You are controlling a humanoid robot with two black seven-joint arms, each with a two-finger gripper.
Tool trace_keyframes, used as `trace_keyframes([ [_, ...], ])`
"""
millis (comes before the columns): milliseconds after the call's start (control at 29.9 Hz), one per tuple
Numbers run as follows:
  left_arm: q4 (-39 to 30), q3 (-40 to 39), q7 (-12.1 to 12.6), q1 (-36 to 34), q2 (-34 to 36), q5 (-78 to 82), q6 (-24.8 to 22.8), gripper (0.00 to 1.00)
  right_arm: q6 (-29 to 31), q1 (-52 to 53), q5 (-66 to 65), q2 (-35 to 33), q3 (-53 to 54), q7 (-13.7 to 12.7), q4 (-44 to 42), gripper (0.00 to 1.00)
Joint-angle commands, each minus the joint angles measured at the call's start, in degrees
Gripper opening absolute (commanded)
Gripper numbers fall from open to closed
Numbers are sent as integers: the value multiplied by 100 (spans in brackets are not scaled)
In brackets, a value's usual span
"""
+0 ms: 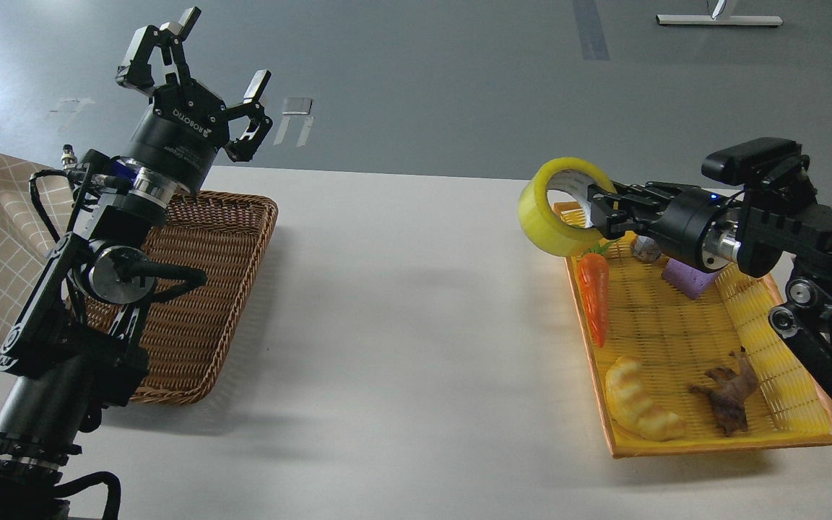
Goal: Place and transfer tape with both arms
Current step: 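Carry the tape roll out of the tray and set it on the table center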
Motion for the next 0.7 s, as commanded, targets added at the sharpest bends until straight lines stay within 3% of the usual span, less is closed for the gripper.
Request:
trace_keyframes([
  [0,-8,-4,3,2,16,-9,16,98,0,305,-2,449,-334,2,-295,2],
  [134,-8,-12,-6,46,42,-18,16,98,0,367,-11,775,-519,2,-489,2],
  [468,-8,-12,-6,98,69,-26,24,98,0,437,-294,2463,-721,-16,-1929,2],
  [669,-8,-21,-15,99,69,-44,24,98,0,525,-294,2463,-730,-25,-2518,2],
])
